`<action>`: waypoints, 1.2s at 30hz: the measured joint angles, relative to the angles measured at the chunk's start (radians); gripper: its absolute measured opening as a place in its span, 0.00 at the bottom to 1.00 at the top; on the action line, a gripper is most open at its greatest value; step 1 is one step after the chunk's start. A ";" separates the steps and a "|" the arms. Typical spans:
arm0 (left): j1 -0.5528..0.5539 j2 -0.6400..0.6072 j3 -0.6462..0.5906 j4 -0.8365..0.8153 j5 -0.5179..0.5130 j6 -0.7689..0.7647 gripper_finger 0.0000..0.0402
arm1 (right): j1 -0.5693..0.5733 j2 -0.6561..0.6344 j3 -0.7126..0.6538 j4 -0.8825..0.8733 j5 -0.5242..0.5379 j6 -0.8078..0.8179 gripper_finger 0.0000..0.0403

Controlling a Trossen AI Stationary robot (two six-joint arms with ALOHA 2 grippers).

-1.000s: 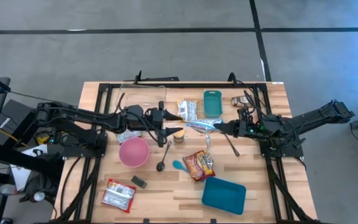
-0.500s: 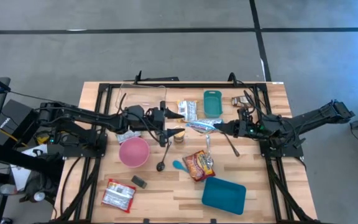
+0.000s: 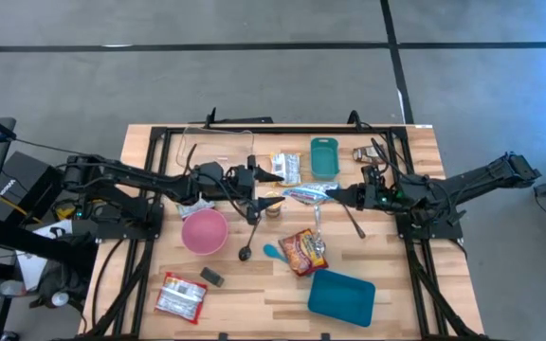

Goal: Pick & Place Food Item
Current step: Put the blue noodle pack into the transparent bin

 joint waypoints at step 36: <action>-0.006 0.139 0.097 0.057 0.032 -0.001 0.53 | -0.012 0.000 0.000 0.000 -0.024 0.000 0.00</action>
